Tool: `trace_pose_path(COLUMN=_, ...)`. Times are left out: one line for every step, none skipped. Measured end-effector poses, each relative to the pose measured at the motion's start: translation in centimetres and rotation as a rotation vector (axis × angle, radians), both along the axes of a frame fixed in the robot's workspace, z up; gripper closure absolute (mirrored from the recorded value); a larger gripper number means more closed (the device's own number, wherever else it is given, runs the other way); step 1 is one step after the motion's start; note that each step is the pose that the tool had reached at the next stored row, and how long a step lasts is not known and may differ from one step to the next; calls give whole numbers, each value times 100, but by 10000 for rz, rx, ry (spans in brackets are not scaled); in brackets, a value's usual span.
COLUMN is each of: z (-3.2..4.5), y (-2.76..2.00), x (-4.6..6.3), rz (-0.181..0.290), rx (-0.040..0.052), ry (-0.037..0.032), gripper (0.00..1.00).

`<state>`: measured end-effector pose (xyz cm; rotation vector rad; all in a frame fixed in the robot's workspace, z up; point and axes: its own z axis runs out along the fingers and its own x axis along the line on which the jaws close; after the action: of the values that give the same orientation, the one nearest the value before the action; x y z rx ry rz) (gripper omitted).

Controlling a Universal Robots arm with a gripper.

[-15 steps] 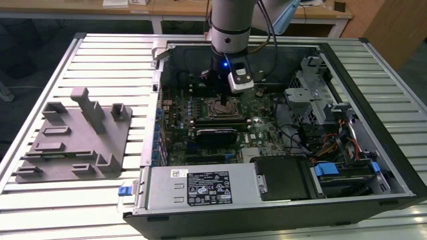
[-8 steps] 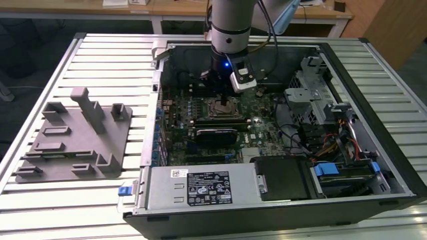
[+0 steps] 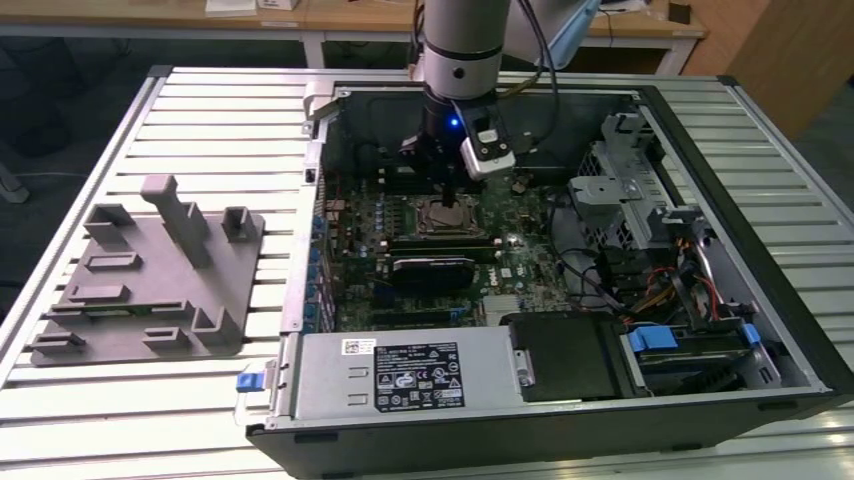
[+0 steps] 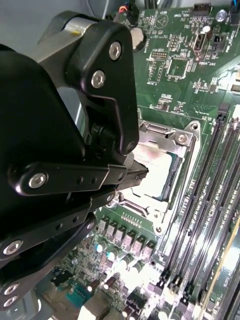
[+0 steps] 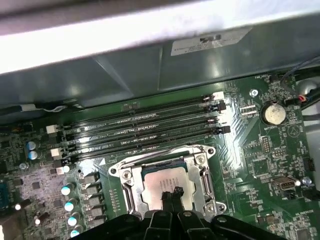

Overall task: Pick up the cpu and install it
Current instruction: 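Install the first cpu locking lever, then install the second cpu locking lever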

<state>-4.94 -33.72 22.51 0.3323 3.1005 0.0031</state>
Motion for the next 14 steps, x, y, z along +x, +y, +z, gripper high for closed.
trace_pose_path(z=20, y=0, x=0, rz=1, rx=1, ry=-1, gripper=89)
trace_pose_path(z=41, y=0, x=0, rz=0, rx=1, ry=-1, gripper=89)
trace_pose_path(z=63, y=0, x=0, rz=1, rx=0, ry=-1, gripper=89)
trace_pose_path(z=84, y=0, x=0, rz=1, rx=0, ry=-2, gripper=89)
trace_pose_path(z=106, y=0, x=0, rz=1, rx=2, ry=-3, gripper=89)
trace_pose_path(z=127, y=0, x=0, rz=1, rx=1, ry=-3, gripper=89)
trace_pose_path(z=140, y=0, x=0, rz=1, rx=0, ry=-3, gripper=89)
trace_pose_path(z=141, y=0, x=0, rz=1, rx=2, ry=-4, gripper=89)
trace_pose_path(z=141, y=0, x=0, rz=1, rx=2, ry=-4, gripper=89)
trace_pose_path(z=146, y=0, x=0, rz=1, rx=1, ry=-4, gripper=89)
trace_pose_path(z=150, y=0, x=0, rz=1, rx=1, ry=-3, gripper=89)
trace_pose_path(z=150, y=0, x=0, rz=1, rx=1, ry=-3, gripper=89)
trace_pose_path(z=150, y=0, x=0, rz=1, rx=1, ry=-4, gripper=89)
trace_pose_path(z=151, y=0, x=0, rz=1, rx=1, ry=-3, gripper=89)
